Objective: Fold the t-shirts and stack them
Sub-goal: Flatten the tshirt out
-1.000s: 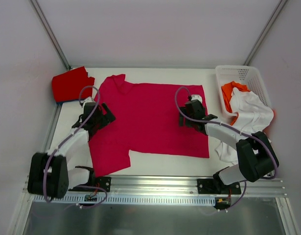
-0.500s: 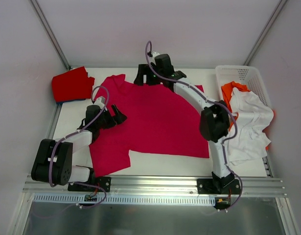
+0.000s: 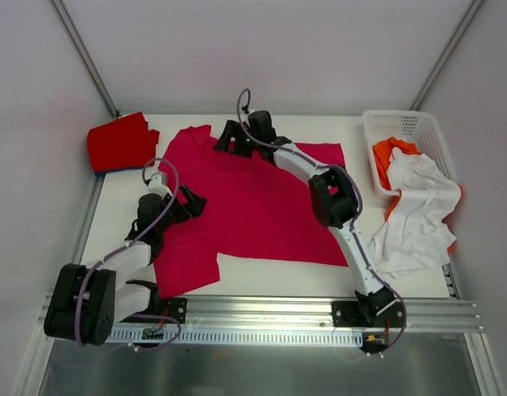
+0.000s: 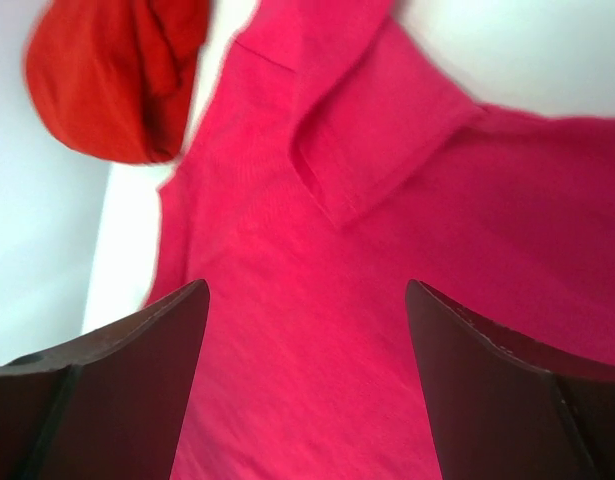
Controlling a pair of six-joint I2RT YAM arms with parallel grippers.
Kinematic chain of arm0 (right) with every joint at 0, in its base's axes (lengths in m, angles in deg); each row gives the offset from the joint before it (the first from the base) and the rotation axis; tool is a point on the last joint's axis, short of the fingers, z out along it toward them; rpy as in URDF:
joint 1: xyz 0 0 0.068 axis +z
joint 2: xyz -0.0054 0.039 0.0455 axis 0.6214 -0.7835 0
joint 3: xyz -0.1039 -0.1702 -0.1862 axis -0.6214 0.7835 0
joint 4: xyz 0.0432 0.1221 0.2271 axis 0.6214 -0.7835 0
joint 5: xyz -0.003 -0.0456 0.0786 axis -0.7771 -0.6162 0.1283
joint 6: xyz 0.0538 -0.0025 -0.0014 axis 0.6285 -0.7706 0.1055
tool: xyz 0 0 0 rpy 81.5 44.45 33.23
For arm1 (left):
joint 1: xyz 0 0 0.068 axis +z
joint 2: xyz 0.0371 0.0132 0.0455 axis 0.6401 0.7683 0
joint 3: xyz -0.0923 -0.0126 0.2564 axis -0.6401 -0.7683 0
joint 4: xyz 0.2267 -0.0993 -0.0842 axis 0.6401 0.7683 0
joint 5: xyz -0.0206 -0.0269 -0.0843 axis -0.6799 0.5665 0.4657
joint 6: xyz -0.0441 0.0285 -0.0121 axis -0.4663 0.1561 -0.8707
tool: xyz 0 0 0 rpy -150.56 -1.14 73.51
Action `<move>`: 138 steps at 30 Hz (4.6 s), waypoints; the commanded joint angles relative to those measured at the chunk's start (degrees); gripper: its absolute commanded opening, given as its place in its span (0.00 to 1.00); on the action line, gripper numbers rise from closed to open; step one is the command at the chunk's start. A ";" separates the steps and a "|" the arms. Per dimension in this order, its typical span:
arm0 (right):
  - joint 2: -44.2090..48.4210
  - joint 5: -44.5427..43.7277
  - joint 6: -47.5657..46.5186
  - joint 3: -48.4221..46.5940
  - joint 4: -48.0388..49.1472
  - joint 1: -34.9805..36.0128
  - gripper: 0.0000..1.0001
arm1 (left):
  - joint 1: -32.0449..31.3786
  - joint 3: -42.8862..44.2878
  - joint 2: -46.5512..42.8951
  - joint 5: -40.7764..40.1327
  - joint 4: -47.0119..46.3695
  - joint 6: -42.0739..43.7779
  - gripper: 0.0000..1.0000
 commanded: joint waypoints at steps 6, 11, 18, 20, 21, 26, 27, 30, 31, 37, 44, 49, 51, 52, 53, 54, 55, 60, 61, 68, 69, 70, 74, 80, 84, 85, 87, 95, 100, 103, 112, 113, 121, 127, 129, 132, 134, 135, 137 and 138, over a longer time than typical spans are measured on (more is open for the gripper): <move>-4.30 -1.17 10.27 -0.31 23.48 3.75 0.82 | 0.10 -5.63 -11.56 -11.05 -2.61 -0.41 0.99; -7.74 -5.04 17.04 0.39 32.79 4.19 0.82 | 0.19 -5.90 -12.44 -15.09 -0.41 -1.03 0.99; -8.00 -10.14 14.41 2.42 31.14 5.24 0.82 | 0.10 -5.64 -11.92 -17.02 1.53 -2.08 0.99; -7.74 -11.36 14.76 2.59 29.05 5.24 0.82 | 0.19 -5.46 -11.48 -17.20 1.61 -2.26 0.99; -7.30 -11.72 14.85 3.20 28.68 5.16 0.81 | 0.19 -5.46 -11.48 -17.20 1.61 -2.17 0.99; -1.86 -16.99 11.51 11.01 28.42 5.68 0.81 | 0.19 -4.59 -10.08 -17.11 1.97 -2.26 0.99; -1.24 -17.69 11.25 11.81 28.50 5.68 0.81 | 0.19 -4.41 -9.81 -17.11 2.14 -2.35 0.99; -0.44 -19.11 10.54 12.61 27.98 5.68 0.81 | 0.19 -3.79 -8.67 -17.02 2.14 -2.26 0.99; -0.53 -19.02 10.45 12.18 27.19 5.68 0.81 | 0.19 -3.62 -8.40 -17.02 2.14 -2.26 0.99; -1.15 -19.99 10.98 11.47 26.39 5.77 0.80 | 0.10 -2.74 -6.91 -17.46 2.23 -2.44 0.99; -6.06 -19.99 13.26 4.89 24.81 5.77 0.80 | 0.19 -1.86 -5.85 -17.29 3.02 -2.79 0.99; -9.93 -19.99 14.84 -1.43 24.20 6.30 0.80 | 0.19 -1.95 -5.76 -17.55 2.93 -2.96 0.99; -10.99 -19.99 15.29 -3.02 24.11 6.47 0.80 | 0.19 -1.95 -5.68 -17.81 2.93 -3.14 0.99; -11.77 -21.81 15.72 -4.25 24.11 6.65 0.80 | 0.19 -1.86 -5.59 -17.90 2.85 -3.14 0.99; -12.04 -22.09 15.81 -4.70 24.02 6.65 0.80 | 0.19 -1.86 -5.59 -17.82 2.84 -3.14 0.99; -12.31 -22.18 15.90 -4.96 24.11 6.74 0.80 | 0.19 -1.86 -5.59 -17.82 2.84 -3.14 0.99; -12.40 -22.36 15.90 -5.23 24.20 6.83 0.80 | 0.19 -1.86 -5.59 -17.73 2.93 -3.14 0.99; -12.57 -23.06 15.90 -5.23 24.99 7.09 0.80 | 0.19 -2.21 -5.94 -17.81 3.02 -3.32 0.99; -12.57 -23.06 15.82 -5.23 25.07 7.09 0.79 | 0.19 -2.21 -5.94 -17.73 2.93 -3.32 0.99; -12.66 -23.24 15.90 -4.26 27.62 7.18 0.08 | 0.10 -2.21 -6.20 -17.81 3.28 -3.49 0.99; -12.66 -23.24 15.90 -4.18 27.80 7.09 0.03 | 0.19 -2.21 -6.03 -17.82 3.28 -3.49 0.99; -12.66 -23.24 15.90 -4.09 27.97 7.09 0.01 | 0.19 -2.12 -5.94 -17.82 3.20 -3.49 0.99; -12.66 -23.41 15.90 -3.47 29.38 7.18 0.01 | 0.19 -1.95 -5.59 -17.64 3.20 -3.32 0.99; -13.01 -24.47 16.08 -3.47 31.05 7.09 0.00 | 0.19 -1.68 -5.41 -17.46 3.46 -3.32 0.99; -13.28 -28.24 17.21 -1.90 36.31 7.18 0.01 | 0.19 -1.86 -5.50 -17.46 3.46 -3.40 0.99; -13.97 -30.42 18.18 -1.80 39.20 7.09 0.01 | 0.19 -1.77 -5.50 -17.46 3.46 -3.40 0.99; -15.03 -32.63 18.54 -2.94 40.71 7.09 0.00 | 0.19 -1.77 -5.41 -17.29 3.55 -3.32 0.99; -20.65 -42.74 18.63 -13.04 41.78 5.95 0.01 | 0.10 -1.68 -5.06 -16.94 3.20 -3.23 0.99; -22.68 -49.50 18.10 -15.16 43.97 4.90 0.00 | 0.10 -2.21 -5.50 -16.76 2.49 -3.14 0.99; -23.65 -52.40 17.31 -16.30 45.90 4.10 0.00 | 0.10 -2.39 -5.50 -16.41 2.14 -2.96 0.99; -25.58 -57.43 12.92 -18.50 53.02 2.17 0.00 | 0.10 -3.26 -6.11 -16.06 1.00 -2.88 0.99; -25.67 -57.51 12.91 -18.68 53.20 1.73 0.02 | 0.10 -3.18 -6.11 -15.97 0.91 -2.79 0.99; -26.02 -55.15 16.09 -20.35 48.63 0.06 1.00 | 0.19 -3.62 -6.38 -15.79 0.30 -2.70 0.99; -17.96 -53.03 0.29 -8.96 60.12 -0.47 1.00 | 0.10 -3.35 -6.11 -15.79 0.12 -2.44 0.99; -11.29 -53.39 -4.02 5.22 65.31 -0.73 1.00 | 0.10 -3.27 -5.94 -15.88 0.38 -2.35 0.99; 5.31 -49.71 -10.61 20.30 65.78 -1.08 1.00 | 0.19 -2.91 -5.68 -15.97 0.82 -2.35 0.99; 19.81 -49.69 -15.36 33.84 60.19 -0.12 1.00 | 0.19 -2.48 -5.41 -15.79 1.43 -2.35 0.99; 24.47 -51.35 -18.69 37.36 57.62 0.67 0.99 | 0.10 -2.39 -5.41 -15.71 1.52 -2.26 0.99; 35.99 -56.00 -27.85 45.89 51.92 3.48 0.99 | 0.10 -2.12 -5.06 -15.71 1.87 -2.09 0.99; 39.60 -56.72 -28.91 48.88 49.97 4.18 1.00 | 0.10 -1.86 -4.80 -15.79 1.96 -2.09 0.99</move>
